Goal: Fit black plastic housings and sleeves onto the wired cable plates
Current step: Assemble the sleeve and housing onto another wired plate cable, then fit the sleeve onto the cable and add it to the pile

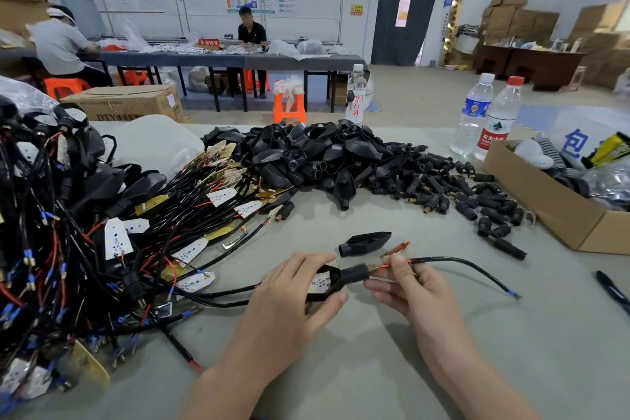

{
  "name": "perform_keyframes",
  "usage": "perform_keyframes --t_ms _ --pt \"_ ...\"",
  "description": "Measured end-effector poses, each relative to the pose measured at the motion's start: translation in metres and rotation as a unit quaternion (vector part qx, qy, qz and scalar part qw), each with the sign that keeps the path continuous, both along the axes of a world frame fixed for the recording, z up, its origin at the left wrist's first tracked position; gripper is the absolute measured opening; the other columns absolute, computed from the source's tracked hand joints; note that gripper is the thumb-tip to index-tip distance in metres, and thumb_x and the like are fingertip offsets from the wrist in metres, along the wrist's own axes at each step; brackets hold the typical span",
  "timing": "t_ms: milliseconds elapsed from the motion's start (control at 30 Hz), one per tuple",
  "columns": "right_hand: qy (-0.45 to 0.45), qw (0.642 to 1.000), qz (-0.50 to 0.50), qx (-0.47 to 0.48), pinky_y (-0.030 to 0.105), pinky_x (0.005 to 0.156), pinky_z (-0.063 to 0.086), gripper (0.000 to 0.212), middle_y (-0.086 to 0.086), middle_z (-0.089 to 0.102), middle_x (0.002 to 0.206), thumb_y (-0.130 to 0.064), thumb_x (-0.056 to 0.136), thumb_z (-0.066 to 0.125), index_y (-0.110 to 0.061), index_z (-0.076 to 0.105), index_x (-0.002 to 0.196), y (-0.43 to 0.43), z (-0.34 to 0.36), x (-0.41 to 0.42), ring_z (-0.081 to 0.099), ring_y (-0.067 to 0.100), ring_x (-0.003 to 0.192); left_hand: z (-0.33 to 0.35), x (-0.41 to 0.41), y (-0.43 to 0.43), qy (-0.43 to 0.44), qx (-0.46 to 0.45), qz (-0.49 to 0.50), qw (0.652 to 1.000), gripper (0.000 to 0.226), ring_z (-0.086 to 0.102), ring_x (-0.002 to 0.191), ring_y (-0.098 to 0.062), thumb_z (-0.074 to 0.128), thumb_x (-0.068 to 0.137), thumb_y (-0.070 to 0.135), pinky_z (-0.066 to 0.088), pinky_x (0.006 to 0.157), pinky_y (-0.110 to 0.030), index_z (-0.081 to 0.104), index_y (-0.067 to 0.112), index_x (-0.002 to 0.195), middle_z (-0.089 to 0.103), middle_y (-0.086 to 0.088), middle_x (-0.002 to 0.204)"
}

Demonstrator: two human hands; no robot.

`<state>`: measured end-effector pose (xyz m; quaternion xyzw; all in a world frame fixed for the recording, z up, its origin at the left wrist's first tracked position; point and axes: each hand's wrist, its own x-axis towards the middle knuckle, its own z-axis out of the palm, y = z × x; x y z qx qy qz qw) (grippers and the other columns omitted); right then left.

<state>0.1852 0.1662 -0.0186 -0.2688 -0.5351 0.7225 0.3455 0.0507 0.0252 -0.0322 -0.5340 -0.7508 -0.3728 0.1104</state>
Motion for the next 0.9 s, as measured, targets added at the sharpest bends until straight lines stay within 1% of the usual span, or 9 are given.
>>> perform_keyframes --t_ms 100,433,500,600,667,733,833,867,900 --pt "0.028 0.999 0.000 -0.023 0.021 0.062 0.057 0.037 0.016 0.076 0.090 -0.037 0.083 0.058 -0.003 0.065 0.097 0.001 0.001 0.000 0.075 0.025 0.080 0.000 -0.001 0.000 -0.005 0.012 0.000 1.000 0.042 0.055 0.106 0.000 0.054 0.092 0.055 0.049 0.088 -0.026 0.052 0.032 0.127 0.052 0.023 0.116" --pt "0.079 0.995 0.021 -0.063 0.020 0.065 0.058 0.033 0.019 0.076 0.095 -0.031 0.087 0.056 -0.001 0.063 0.100 0.002 0.003 0.003 0.075 0.023 0.082 0.002 0.003 -0.002 -0.062 0.006 -0.019 0.998 0.049 0.048 0.115 -0.003 0.043 0.092 0.064 0.045 0.095 -0.034 0.041 0.041 0.135 0.050 0.027 0.124" --pt "0.097 0.992 0.020 -0.077 0.020 0.065 0.058 0.031 0.019 0.075 0.099 -0.030 0.087 0.057 -0.001 0.063 0.098 0.002 0.005 0.005 0.075 0.023 0.083 0.002 0.003 -0.003 -0.076 0.012 -0.023 0.997 0.047 0.047 0.118 -0.003 0.042 0.092 0.067 0.044 0.096 -0.030 0.038 0.047 0.134 0.047 0.029 0.124" --pt "0.121 0.986 0.022 -0.110 0.021 0.065 0.058 0.033 0.021 0.074 0.105 -0.028 0.086 0.059 0.002 0.065 0.100 -0.002 0.011 0.004 0.075 0.025 0.086 0.004 0.003 -0.002 -0.159 0.052 0.003 0.986 0.050 0.043 0.122 0.006 0.049 0.090 0.067 0.041 0.091 -0.011 0.032 0.052 0.135 0.042 0.030 0.127" --pt "0.133 0.983 0.026 -0.126 0.021 0.067 0.059 0.035 0.023 0.073 0.106 -0.026 0.086 0.060 0.004 0.066 0.101 -0.009 0.017 -0.004 0.075 0.027 0.089 0.011 0.003 0.000 -0.274 0.119 0.047 0.953 0.071 0.045 0.118 0.011 0.061 0.084 0.059 0.043 0.081 -0.004 0.024 0.047 0.143 0.042 0.027 0.129" --pt "0.144 0.979 0.032 -0.140 0.021 0.068 0.059 0.034 0.025 0.072 0.105 -0.025 0.083 0.062 0.006 0.068 0.098 -0.026 0.023 -0.017 0.074 0.027 0.090 0.021 -0.001 0.000 -0.398 0.167 0.100 0.896 0.084 0.057 0.108 0.003 0.070 0.084 0.044 0.049 0.072 -0.009 0.020 0.035 0.151 0.049 0.013 0.133" --pt "0.162 0.973 0.046 -0.155 0.019 0.070 0.058 0.035 0.021 0.074 0.102 -0.024 0.081 0.066 0.007 0.070 0.097 -0.063 0.033 -0.041 0.074 0.026 0.095 0.029 -0.011 -0.007 -0.606 0.242 0.089 0.753 0.066 0.073 0.090 -0.017 0.067 0.092 0.031 0.056 0.061 -0.019 0.038 0.006 0.145 0.068 -0.008 0.115" --pt "0.171 0.971 0.053 -0.161 0.018 0.069 0.057 0.033 0.019 0.075 0.101 -0.025 0.080 0.068 0.004 0.073 0.095 -0.076 0.036 -0.049 0.074 0.024 0.095 0.033 -0.011 -0.011 -0.645 0.254 0.067 0.717 0.053 0.074 0.086 -0.021 0.064 0.094 0.031 0.057 0.059 -0.023 0.051 -0.002 0.132 0.072 -0.012 0.107" --pt "0.176 0.970 0.058 -0.154 0.017 0.068 0.056 0.030 0.017 0.076 0.100 -0.027 0.080 0.069 0.001 0.076 0.090 -0.088 0.039 -0.056 0.074 0.021 0.093 0.037 -0.011 -0.017 -0.661 0.249 0.043 0.706 0.043 0.075 0.083 -0.022 0.059 0.096 0.033 0.057 0.057 -0.026 0.062 -0.003 0.119 0.074 -0.014 0.102"
